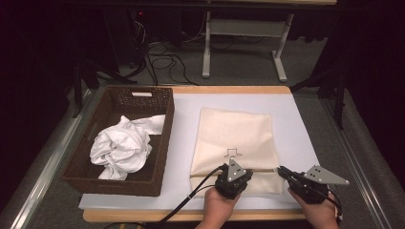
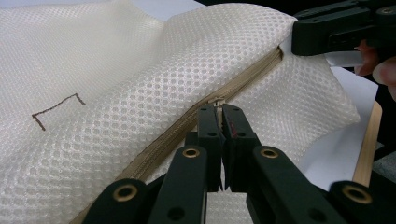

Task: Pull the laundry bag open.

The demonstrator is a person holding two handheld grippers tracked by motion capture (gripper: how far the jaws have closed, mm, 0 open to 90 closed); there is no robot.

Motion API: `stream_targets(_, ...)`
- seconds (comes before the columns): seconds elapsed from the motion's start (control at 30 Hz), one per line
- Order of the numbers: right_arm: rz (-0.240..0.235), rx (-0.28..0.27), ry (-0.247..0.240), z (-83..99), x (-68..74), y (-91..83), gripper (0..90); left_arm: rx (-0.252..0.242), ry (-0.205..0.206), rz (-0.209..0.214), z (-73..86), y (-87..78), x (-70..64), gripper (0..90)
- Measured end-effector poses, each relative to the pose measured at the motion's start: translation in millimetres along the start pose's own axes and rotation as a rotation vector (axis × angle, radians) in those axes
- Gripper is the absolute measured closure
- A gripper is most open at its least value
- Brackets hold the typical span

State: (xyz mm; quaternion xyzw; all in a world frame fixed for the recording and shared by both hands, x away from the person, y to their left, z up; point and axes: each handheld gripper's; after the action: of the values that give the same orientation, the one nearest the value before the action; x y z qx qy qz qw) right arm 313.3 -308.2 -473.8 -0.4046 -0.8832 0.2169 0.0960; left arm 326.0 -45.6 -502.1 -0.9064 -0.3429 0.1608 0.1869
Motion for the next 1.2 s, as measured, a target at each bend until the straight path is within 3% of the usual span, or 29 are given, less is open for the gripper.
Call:
stream_targets(0.43,-0.003,0.002,0.002,-0.1,-0.7,-1.3,86.9,0.008,0.007,-0.009,3.2,-4.1,3.6,87.4)
stream_targets(0.57,0.004,0.006,0.001,-0.8,0.8,-0.3,87.0,0.004,-0.010,-0.007,3.8,-5.9,6.4,87.4)
stream_targets(0.73,-0.006,0.005,0.007,-1.3,-1.1,1.8,87.0,0.010,-0.005,-0.027,5.3,-11.0,11.5,87.4)
stream_targets(0.77,-0.001,0.005,0.006,-1.4,-0.9,2.2,86.9,0.005,-0.016,-0.015,6.8,-11.9,13.8,87.4)
stream_targets(0.8,-0.005,0.006,0.006,-1.5,-0.5,2.2,87.0,0.010,-0.022,-0.056,9.0,-13.3,15.8,87.4)
stream_targets(0.83,0.026,0.002,-0.002,-1.5,-0.5,0.9,86.9,0.000,-0.054,-0.048,12.4,-16.1,21.5,87.4)
stream_targets(0.97,0.061,-0.030,0.077,3.2,-20.2,-12.3,87.0,-0.007,-0.166,-0.114,33.0,-40.4,54.1,87.4)
stream_targets(1.03,0.074,-0.037,0.099,6.7,-29.8,-18.1,86.9,-0.005,-0.160,-0.135,34.9,-50.6,60.7,87.4)
stream_targets(1.07,0.068,-0.040,0.108,7.4,-31.4,-19.0,86.9,-0.001,-0.151,-0.121,35.0,-57.0,64.0,87.4)
stream_targets(1.1,0.045,-0.037,0.108,7.9,-31.6,-17.8,86.9,0.014,-0.122,-0.141,33.8,-60.1,63.3,87.4)
stream_targets(1.13,0.045,-0.030,0.086,7.3,-27.6,-15.5,86.9,0.024,-0.102,-0.154,32.7,-62.3,63.3,87.4)
stream_targets(1.2,0.044,-0.024,0.065,5.0,-21.4,-12.4,86.8,0.026,-0.117,-0.153,31.3,-68.0,68.8,87.4)
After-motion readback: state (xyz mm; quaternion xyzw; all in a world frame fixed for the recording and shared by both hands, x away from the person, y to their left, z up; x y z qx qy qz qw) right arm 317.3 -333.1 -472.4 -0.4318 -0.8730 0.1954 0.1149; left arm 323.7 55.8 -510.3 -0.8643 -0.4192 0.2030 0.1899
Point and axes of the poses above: each handheld gripper's, and its own axes: y roughly forward along the jaws, z roughly out of its underside, x roughly to its left, and after that the axes turned 2 degrees about -z, right-handed
